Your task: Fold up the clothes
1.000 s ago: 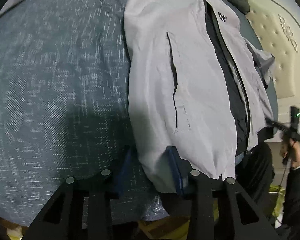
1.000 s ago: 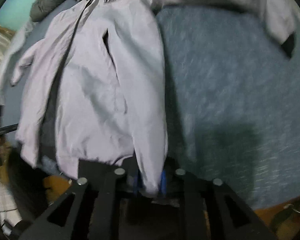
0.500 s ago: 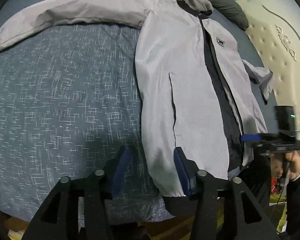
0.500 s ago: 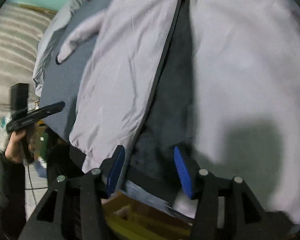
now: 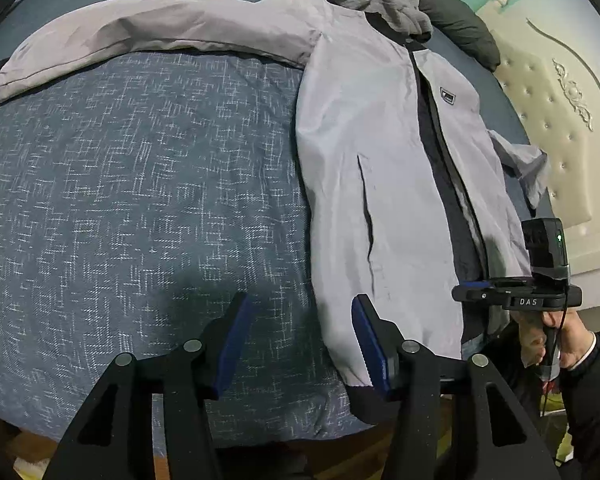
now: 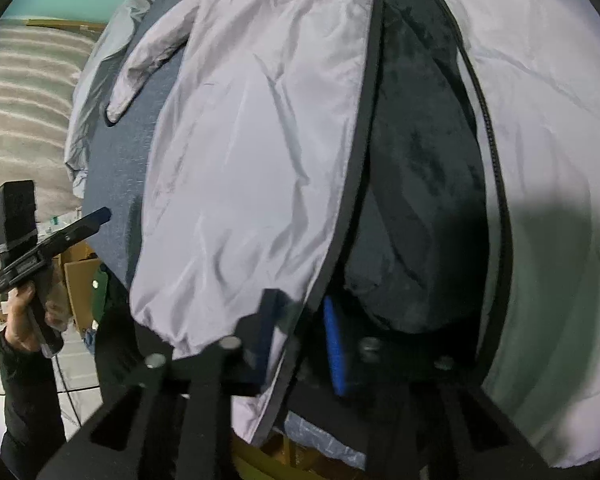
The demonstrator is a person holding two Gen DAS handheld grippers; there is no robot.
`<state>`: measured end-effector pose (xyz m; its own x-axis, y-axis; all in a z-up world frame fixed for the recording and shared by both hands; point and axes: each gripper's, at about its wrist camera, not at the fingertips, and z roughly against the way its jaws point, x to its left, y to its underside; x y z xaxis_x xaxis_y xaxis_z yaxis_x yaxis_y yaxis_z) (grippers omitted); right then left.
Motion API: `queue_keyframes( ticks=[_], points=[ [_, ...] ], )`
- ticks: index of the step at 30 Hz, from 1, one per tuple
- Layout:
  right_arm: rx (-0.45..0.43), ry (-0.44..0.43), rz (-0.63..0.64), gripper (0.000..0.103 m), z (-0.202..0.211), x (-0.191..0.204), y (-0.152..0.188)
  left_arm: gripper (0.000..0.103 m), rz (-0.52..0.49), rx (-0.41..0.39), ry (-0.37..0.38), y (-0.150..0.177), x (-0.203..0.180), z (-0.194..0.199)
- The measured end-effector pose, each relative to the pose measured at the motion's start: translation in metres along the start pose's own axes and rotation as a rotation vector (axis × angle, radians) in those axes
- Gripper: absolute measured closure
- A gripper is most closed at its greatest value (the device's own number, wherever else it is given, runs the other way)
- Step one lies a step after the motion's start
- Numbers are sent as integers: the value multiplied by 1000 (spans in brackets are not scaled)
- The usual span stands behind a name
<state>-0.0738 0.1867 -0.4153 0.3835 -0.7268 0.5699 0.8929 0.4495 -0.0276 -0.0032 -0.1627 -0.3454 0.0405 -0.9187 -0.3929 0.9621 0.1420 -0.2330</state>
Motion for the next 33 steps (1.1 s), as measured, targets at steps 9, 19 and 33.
queue_keyframes(
  ticks=[9, 19, 33],
  points=[
    [-49, -21, 32, 99, 30, 0, 5, 46, -9, 8, 1, 0, -6, -1],
    [-162, 113, 3, 99, 106, -44, -8, 42, -26, 65, 27, 1, -21, -27],
    [-165, 163, -14, 99, 82, -69, -10, 33, -22, 112, 131, 5, -58, -72]
  ],
)
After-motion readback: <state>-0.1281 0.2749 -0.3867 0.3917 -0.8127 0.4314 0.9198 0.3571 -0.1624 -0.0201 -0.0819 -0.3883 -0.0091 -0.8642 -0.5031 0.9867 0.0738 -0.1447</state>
